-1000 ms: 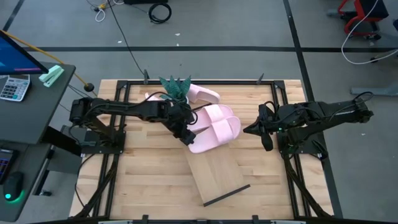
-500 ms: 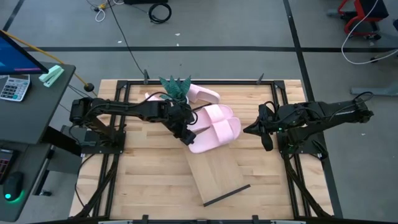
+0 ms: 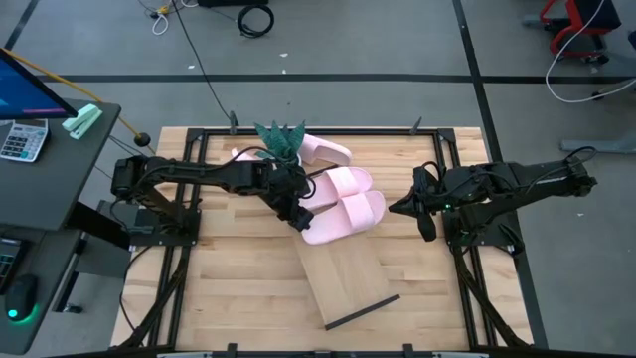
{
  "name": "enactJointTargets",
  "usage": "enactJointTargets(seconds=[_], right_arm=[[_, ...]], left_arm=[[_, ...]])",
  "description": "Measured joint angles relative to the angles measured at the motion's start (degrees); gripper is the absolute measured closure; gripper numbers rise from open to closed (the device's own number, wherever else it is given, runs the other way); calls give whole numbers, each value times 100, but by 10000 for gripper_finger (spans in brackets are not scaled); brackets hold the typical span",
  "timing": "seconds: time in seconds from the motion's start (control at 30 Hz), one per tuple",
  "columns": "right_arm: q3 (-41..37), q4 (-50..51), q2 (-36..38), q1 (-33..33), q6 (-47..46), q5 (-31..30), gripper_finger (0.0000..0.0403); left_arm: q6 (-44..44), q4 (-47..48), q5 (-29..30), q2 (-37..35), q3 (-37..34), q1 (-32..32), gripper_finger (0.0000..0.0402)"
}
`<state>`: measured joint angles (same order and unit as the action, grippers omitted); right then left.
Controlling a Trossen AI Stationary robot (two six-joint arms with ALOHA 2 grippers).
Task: Pick and place slides into the shelf
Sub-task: Put the bottom left pink slipper on the shelf
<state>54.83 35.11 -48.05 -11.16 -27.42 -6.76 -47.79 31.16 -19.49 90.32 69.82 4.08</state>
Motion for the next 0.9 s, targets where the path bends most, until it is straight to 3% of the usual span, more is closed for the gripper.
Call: enactJointTargets(seconds=[0.9], right_arm=[[0,57,-2,0,-92,0,394]], left_arm=[[-104,48,342,-455,-9,61,340]])
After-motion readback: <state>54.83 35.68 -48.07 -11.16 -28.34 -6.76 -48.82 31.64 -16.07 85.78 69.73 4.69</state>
